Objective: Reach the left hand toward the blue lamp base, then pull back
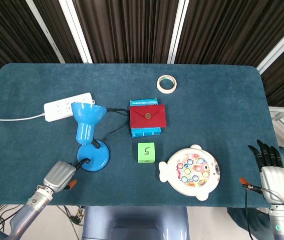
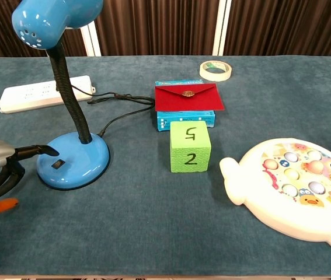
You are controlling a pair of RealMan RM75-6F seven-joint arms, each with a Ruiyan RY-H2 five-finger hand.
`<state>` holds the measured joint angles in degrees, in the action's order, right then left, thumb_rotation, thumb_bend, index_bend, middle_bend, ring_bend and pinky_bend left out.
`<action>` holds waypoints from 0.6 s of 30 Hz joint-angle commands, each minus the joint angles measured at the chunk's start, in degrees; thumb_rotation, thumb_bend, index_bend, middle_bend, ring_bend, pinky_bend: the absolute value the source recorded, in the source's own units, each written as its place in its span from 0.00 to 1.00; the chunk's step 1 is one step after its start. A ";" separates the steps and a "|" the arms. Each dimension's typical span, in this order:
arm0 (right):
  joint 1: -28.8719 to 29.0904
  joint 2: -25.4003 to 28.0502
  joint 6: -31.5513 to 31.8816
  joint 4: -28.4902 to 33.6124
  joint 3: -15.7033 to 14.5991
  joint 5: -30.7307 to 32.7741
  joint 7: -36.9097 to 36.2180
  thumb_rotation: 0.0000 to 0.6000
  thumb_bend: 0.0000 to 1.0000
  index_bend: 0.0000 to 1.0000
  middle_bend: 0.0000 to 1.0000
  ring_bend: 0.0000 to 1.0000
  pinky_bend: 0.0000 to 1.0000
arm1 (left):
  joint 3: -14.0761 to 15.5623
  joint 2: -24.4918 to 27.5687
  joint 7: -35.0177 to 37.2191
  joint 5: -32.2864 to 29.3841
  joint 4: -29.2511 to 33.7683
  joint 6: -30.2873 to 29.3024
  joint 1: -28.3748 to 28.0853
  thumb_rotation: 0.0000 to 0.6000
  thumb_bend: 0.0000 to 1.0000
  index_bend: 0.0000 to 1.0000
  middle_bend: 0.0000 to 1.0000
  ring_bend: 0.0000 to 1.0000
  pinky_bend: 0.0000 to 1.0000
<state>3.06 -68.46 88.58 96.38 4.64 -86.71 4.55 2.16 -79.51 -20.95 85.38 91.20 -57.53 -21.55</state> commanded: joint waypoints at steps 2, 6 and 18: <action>-0.03 0.00 0.00 0.06 0.03 0.08 0.02 1.00 0.14 0.14 0.01 0.01 0.00 | 0.21 -0.24 -0.43 -0.55 -0.30 0.35 -0.19 1.00 0.34 0.09 0.67 0.59 0.69; -0.05 0.02 -0.10 0.20 0.09 0.34 0.05 1.00 0.14 0.14 0.01 0.01 0.00 | 0.27 -0.50 -0.61 -1.03 -0.52 0.92 -0.60 1.00 0.34 0.09 0.67 0.59 0.69; -0.26 -0.05 0.14 0.66 0.34 0.83 0.15 1.00 0.14 0.14 0.01 0.01 0.00 | 1.35 -1.45 -1.30 -1.60 -1.42 1.45 -1.04 1.00 0.34 0.09 0.67 0.59 0.69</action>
<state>2.80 -68.50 88.71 97.04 4.97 -85.89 4.70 3.45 -80.90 -22.24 83.85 89.86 -56.10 -22.59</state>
